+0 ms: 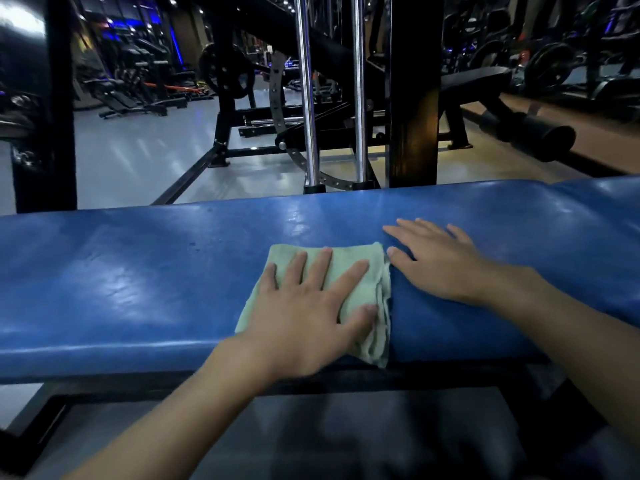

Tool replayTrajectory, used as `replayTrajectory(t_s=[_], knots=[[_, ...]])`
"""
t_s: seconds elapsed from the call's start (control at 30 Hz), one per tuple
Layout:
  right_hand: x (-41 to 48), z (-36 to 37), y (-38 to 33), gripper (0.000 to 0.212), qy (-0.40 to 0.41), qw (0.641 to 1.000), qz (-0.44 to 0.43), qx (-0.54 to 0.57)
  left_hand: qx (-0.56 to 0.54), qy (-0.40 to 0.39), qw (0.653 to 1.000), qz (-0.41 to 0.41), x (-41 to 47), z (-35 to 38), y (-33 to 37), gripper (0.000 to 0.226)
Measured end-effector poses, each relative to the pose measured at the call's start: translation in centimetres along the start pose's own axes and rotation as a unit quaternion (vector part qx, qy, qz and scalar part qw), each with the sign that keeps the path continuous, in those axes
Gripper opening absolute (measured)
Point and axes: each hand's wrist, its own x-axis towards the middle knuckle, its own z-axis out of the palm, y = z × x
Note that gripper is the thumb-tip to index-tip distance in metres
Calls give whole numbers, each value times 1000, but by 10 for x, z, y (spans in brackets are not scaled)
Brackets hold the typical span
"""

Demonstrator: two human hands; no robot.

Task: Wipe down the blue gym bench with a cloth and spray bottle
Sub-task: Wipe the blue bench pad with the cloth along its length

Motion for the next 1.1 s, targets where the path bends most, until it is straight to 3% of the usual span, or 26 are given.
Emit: replayTrajectory(t_s=[0.13,0.37,0.53,0.67,0.97,1.1], knots=[[5,11,4,57,-3,1000,0,-14,-26,-13,999,-15,56,-4,-18,63],[4,15,4,55,20,1000,-12,-10,-38,-31,996,-69,177,-16,-51,61],[3,13,4,56,18,1000,-9,-10,-44,-29,995,-86,208,-19,-60,64],[3,13,4,56,17,1000,-7,-7,-27,-28,997,-63,171,-14,-56,64],[-5,4,-3,56,-4,1000,8,-11,-1,-2,1000,-21,-5,0,-23,70],[-5,-4,-16,51,48,998,-19,-33,-15,-4,999,-29,-14,1,-22,64]])
